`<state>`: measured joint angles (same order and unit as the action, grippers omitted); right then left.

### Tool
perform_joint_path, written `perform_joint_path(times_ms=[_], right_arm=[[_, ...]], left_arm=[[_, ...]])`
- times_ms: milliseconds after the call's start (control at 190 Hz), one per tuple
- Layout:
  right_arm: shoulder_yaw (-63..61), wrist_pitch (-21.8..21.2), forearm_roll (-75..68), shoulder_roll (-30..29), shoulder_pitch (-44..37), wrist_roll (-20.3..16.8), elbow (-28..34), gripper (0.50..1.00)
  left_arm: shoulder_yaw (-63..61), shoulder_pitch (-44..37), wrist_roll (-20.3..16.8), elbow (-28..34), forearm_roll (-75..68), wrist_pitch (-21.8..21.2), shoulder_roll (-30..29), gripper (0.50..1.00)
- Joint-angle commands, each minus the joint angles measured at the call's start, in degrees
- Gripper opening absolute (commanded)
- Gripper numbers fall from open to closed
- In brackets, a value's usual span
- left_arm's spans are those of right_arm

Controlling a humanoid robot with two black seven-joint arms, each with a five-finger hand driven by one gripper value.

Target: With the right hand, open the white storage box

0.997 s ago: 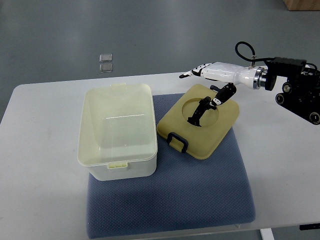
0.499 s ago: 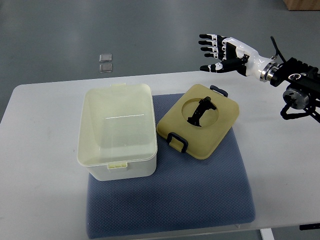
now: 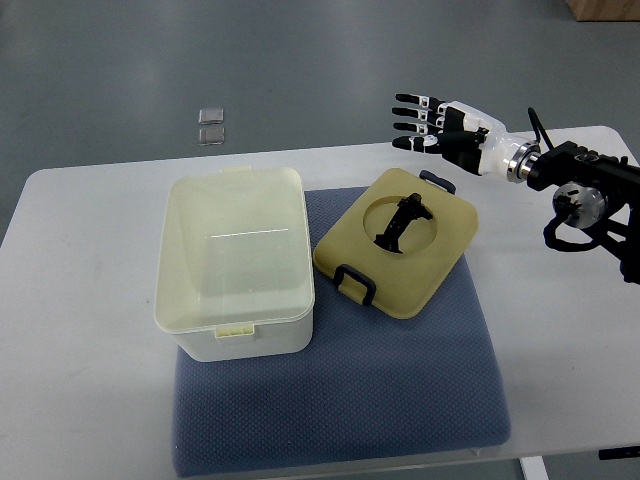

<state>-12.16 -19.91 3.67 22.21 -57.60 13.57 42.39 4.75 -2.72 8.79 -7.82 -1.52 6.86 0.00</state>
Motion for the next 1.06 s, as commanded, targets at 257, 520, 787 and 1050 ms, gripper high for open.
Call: perform_joint_path(times_ms=[257, 520, 787, 1050], right_arm=[[0.11, -0.74, -16.5, -0.51, 1.35, -3.64, -0.02, 0.905], [0.11, -0.74, -19.49, -0.95, 1.71, -5.75, 0.15, 0.913], [0.03, 0.14, -19.4, -2.18, 2.32, -5.31, 0.15, 0.93], [-0.15, -0.74, -19.84, -2.35, 2.67, -5.31, 0.15, 0.93]], left_arm=[[0.0, 0.0, 0.0, 0.0, -0.06, 0.0, 0.0, 1.0], [0.0, 0.0, 0.0, 0.0, -0.06, 0.0, 0.0, 1.0], [0.0, 0.0, 0.0, 0.0, 0.03, 0.0, 0.0, 1.0], [0.0, 0.0, 0.0, 0.0, 0.03, 0.0, 0.0, 1.0]])
